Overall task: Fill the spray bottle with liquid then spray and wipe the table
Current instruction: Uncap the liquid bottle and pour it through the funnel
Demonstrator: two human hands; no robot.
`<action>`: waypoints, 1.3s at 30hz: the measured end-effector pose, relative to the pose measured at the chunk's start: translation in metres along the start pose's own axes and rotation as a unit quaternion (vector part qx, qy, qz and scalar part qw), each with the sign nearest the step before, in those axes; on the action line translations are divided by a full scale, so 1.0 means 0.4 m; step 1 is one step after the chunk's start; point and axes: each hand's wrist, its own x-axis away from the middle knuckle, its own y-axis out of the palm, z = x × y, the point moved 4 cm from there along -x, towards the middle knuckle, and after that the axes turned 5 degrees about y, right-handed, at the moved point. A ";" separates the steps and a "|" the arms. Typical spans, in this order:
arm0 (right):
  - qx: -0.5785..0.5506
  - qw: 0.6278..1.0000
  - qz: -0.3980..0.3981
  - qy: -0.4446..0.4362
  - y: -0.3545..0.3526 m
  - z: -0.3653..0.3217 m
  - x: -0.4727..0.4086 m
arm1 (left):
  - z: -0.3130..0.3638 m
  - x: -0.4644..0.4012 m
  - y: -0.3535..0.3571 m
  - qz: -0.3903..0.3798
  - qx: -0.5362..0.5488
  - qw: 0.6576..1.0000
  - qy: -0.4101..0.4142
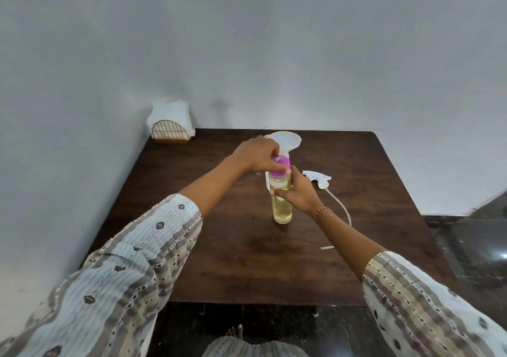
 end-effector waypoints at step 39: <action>-0.066 0.996 0.030 0.045 0.033 0.036 -0.012 | -0.213 0.146 0.345 0.166 0.710 0.640 -0.242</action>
